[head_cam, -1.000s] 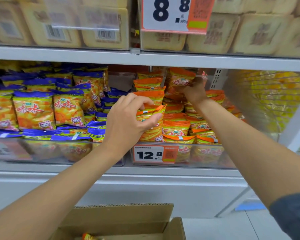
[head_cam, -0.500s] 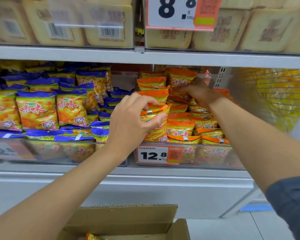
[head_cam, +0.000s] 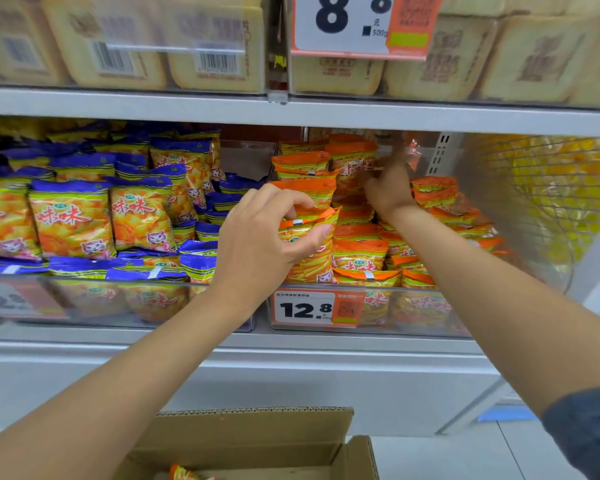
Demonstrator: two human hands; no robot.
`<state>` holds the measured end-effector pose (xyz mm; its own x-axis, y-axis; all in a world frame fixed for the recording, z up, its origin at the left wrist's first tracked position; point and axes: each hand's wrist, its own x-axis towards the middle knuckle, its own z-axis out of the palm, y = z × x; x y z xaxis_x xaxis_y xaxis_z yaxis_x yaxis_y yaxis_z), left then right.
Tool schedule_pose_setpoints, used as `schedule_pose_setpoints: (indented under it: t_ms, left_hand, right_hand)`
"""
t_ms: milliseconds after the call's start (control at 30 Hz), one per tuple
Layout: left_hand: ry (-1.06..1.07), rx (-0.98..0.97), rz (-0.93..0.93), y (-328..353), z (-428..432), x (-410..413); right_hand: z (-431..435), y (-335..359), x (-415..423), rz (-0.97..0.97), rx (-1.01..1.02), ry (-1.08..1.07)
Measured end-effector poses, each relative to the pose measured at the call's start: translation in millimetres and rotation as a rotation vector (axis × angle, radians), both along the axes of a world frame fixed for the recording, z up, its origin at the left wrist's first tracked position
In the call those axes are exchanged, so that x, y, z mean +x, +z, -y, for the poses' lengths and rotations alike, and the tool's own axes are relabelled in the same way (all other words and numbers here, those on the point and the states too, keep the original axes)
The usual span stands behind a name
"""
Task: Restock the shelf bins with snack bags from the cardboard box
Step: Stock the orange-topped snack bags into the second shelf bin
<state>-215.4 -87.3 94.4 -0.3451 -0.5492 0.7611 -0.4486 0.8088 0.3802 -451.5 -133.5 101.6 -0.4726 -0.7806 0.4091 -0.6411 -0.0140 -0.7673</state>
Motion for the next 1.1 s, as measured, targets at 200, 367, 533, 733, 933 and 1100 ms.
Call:
schedule_pose_setpoints:
  t_ms: [200, 367, 533, 733, 933, 1100]
  left_hand:
    - [-0.001, 0.0, 0.0, -0.5, -0.1, 0.4]
    - [0.0, 0.002, 0.004, -0.9, 0.1, 0.4]
    - [-0.023, 0.016, 0.011, -0.9, 1.6, 2.2]
    - [-0.077, 0.096, 0.012, 5.5, -4.9, 5.6]
    - [0.036, 0.149, -0.004, 6.0, -12.4, 15.2]
    - [0.074, 0.317, -0.115, 7.5, -49.9, 43.3]
  right_hand:
    - [4.9, -11.2, -0.4, -0.133, -0.139, -0.107]
    - [0.8, -8.7, 1.0, -0.112, -0.041, -0.056]
    - [-5.6, -9.3, -2.9, -0.154, 0.039, -0.056]
    - [-22.5, -0.9, -2.6, 0.02, 0.067, -0.043]
    - [-90.2, 7.1, 24.3, -0.056, 0.018, -0.074]
    - [-167.7, -3.2, 97.7, 0.007, -0.072, -0.024]
